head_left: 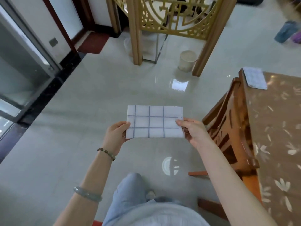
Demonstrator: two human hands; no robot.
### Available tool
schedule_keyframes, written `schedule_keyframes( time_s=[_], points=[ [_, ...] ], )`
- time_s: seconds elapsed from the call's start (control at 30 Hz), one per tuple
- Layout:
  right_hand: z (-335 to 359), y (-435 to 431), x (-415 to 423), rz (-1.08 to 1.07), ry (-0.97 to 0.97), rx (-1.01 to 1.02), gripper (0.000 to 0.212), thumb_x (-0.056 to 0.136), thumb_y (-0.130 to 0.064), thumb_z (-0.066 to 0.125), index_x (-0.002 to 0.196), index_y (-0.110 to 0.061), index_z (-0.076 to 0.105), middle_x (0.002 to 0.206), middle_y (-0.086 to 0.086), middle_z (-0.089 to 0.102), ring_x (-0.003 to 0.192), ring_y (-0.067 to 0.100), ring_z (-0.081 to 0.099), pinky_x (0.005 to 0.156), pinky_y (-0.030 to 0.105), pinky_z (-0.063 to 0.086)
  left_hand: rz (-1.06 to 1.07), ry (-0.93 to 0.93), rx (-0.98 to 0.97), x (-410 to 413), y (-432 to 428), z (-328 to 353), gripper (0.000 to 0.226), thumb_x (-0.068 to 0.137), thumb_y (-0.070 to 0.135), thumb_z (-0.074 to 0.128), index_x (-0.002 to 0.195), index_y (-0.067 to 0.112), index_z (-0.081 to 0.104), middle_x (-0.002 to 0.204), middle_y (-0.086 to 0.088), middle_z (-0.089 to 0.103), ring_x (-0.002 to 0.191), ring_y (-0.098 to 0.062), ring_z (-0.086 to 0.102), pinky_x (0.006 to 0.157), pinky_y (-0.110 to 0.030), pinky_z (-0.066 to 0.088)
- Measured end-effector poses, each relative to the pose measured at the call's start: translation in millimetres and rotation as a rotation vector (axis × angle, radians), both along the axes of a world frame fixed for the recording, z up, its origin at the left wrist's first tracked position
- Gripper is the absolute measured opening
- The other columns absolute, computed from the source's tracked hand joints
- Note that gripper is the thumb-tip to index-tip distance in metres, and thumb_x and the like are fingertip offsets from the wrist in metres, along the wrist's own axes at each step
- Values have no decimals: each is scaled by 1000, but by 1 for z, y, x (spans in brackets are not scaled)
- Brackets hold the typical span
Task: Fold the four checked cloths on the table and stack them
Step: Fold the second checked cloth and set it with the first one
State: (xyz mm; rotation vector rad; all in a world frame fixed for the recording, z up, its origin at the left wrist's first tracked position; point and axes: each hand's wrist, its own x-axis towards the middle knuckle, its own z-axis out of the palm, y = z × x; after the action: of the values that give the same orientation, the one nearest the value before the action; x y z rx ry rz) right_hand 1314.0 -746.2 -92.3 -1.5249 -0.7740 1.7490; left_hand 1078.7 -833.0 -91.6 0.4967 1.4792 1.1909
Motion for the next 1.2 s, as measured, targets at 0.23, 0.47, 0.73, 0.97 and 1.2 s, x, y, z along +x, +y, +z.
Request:
schedule_keyframes(
  time_s=[0.23, 0.47, 0.73, 0.97, 1.2],
  points=[
    [3, 105, -30, -129, -23, 24, 8, 78, -2, 72, 86, -1, 70, 66, 7, 65, 58, 17, 60, 57, 24, 51, -130, -31, 15, -42, 143, -7, 14, 96, 9, 49, 90, 4, 62, 76, -7, 66, 66, -12, 64, 62, -25, 55],
    [19, 206, -57, -333, -40, 32, 6, 79, -2, 72, 84, -1, 69, 83, 16, 62, 73, 24, 59, 67, 31, 50, -357, -16, 21, -74, 299, 11, 16, 97, 9, 48, 101, -1, 60, 74, -3, 70, 65, -9, 67, 61, -24, 55],
    [31, 286, -56, -532, 5, 47, 7, 82, 0, 67, 89, -1, 69, 92, 19, 65, 78, 24, 63, 68, 29, 56, -543, 18, 42, -61, 434, 22, 16, 97, 6, 48, 107, -2, 57, 46, 10, 57, 46, -1, 56, 61, -22, 55],
    [21, 363, -27, -651, 2, 38, 16, 83, 0, 67, 98, 4, 67, 87, 15, 71, 74, 22, 68, 63, 27, 59, -610, 21, 14, -27, 538, 6, 27, 94, 7, 53, 117, -5, 59, 90, -11, 68, 71, -12, 66, 63, -26, 57],
    [18, 453, 34, -746, -31, 42, 11, 84, -2, 67, 94, -2, 68, 90, 13, 70, 78, 21, 67, 70, 27, 56, -714, 23, 30, 48, 653, 12, 13, 94, 4, 52, 100, 3, 64, 82, -6, 69, 64, -8, 67, 57, -24, 55]
  ],
)
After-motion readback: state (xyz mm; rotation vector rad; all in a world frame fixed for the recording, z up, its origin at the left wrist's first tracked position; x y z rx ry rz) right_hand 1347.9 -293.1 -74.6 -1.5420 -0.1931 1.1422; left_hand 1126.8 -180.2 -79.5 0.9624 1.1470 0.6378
